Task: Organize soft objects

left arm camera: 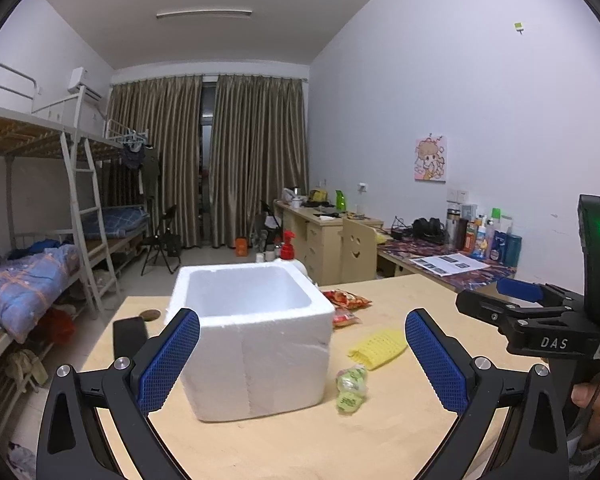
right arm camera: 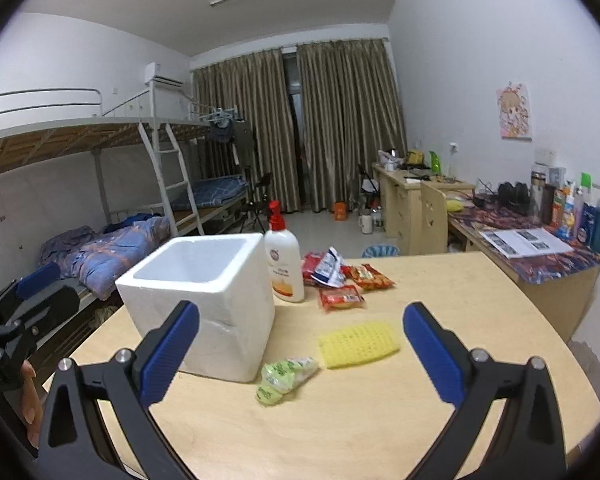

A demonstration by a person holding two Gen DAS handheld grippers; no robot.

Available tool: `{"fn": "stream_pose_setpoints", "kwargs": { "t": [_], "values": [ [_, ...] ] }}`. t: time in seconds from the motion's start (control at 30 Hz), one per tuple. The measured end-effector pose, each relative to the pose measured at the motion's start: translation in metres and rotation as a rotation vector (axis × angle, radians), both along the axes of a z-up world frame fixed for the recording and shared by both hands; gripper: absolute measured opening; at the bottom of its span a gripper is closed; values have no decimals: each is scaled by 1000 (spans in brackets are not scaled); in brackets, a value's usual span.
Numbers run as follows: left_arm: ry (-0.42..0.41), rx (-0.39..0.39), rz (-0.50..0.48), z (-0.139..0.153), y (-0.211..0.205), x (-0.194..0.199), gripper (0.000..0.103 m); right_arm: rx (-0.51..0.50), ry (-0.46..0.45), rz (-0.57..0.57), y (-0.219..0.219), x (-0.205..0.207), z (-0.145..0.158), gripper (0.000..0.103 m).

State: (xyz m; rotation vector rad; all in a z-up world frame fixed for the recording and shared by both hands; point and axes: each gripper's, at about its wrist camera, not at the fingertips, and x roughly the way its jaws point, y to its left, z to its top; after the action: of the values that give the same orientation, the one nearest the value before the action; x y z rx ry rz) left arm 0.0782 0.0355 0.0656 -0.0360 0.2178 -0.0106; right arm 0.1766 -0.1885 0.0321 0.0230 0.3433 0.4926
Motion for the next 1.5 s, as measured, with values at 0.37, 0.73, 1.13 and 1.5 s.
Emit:
{"fn": "stream_pose_setpoints", "kwargs": {
  "t": [0.37, 0.73, 1.13, 1.5],
  "values": [
    [4, 9, -45, -17, -12, -14, 103, 11, -8, -65, -23, -10, -13, 103],
    [5, 12, -96, -38, -23, -18, 103, 5, -78, -87, -32, -40, -28, 103],
    [43, -17, -140, -48, -31, -4, 103, -4, -45, -72, -32, -34, -42, 103],
    [90, -12, -171, -51, -37, 18, 103, -62, -6, -90, -29, -18, -48, 103]
  ]
}}
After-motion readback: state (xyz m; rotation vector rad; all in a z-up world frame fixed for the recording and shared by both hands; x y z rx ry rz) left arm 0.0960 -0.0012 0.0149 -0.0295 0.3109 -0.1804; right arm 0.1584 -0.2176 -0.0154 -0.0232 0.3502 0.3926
